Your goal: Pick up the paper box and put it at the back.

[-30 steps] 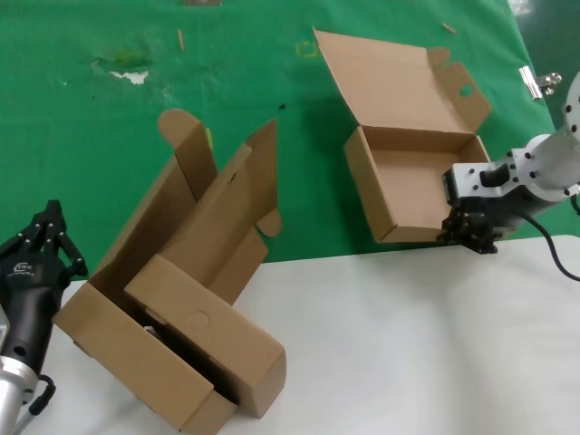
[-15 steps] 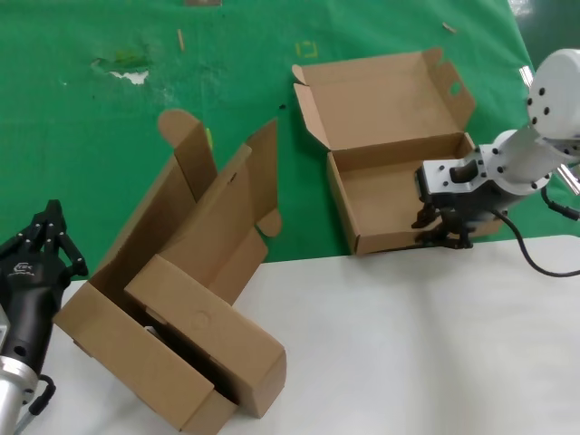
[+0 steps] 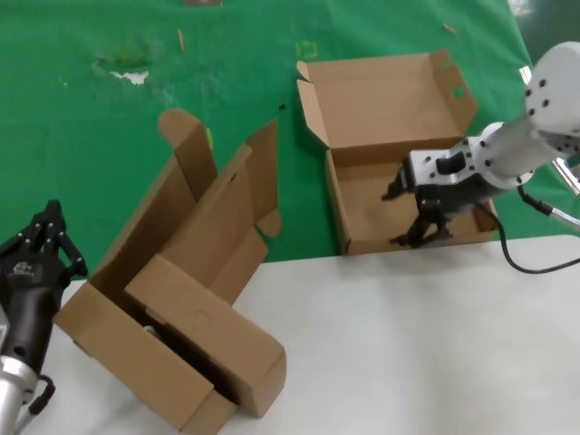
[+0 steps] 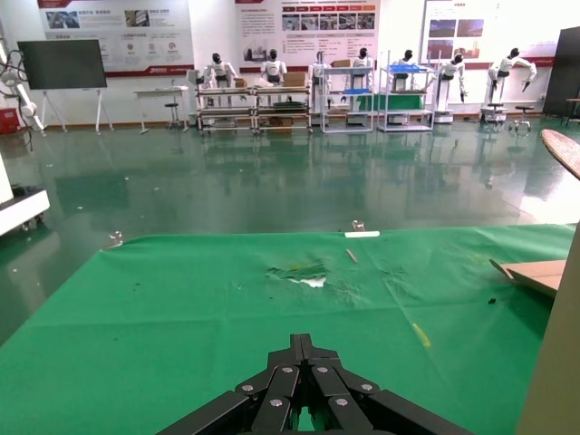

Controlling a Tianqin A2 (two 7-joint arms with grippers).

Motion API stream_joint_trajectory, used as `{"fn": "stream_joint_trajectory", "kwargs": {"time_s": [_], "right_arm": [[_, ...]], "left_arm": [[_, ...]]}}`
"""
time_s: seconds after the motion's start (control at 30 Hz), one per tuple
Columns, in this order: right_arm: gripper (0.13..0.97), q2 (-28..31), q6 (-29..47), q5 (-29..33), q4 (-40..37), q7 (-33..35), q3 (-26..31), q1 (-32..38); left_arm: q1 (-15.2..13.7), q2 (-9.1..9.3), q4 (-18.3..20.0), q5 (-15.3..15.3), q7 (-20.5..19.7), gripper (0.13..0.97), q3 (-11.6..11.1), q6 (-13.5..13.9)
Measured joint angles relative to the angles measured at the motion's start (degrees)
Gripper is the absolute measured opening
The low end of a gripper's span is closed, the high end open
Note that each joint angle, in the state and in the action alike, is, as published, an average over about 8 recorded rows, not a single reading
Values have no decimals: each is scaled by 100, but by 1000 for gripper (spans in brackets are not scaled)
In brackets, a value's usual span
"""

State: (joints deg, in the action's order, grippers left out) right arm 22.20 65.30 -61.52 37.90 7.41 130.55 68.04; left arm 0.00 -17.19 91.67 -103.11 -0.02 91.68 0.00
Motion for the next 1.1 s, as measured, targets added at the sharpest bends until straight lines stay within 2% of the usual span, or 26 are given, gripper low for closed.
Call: {"fn": "stream_joint_trajectory", "kwargs": {"time_s": [0.27, 0.3, 0.57, 0.63, 0.7, 0.77, 0.97, 1.1], "right_arm": [[546, 920, 473, -1218, 1357, 96, -896, -450], [546, 1090, 520, -1403, 1552, 103, -1057, -521], [749, 2342, 375, -2969, 2644, 532, -2735, -1335], [749, 2534, 290, -3319, 2689, 763, -3156, -1556], [749, 2622, 214, -3530, 2706, 907, -3408, -1715], [783, 2637, 135, -3634, 2716, 974, -3532, -1824], [885, 2443, -221, -3600, 2890, 807, -3472, -2059], [911, 2287, -549, -3625, 3022, 720, -3488, -2304]], "left_arm": [[0, 0, 0, 0, 0, 140, 0, 0], [0, 0, 0, 0, 0, 140, 0, 0], [0, 0, 0, 0, 0, 140, 0, 0], [0, 0, 0, 0, 0, 140, 0, 0], [0, 0, 0, 0, 0, 140, 0, 0], [0, 0, 0, 0, 0, 140, 0, 0], [0, 0, 0, 0, 0, 149, 0, 0], [0, 0, 0, 0, 0, 154, 0, 0]]}}
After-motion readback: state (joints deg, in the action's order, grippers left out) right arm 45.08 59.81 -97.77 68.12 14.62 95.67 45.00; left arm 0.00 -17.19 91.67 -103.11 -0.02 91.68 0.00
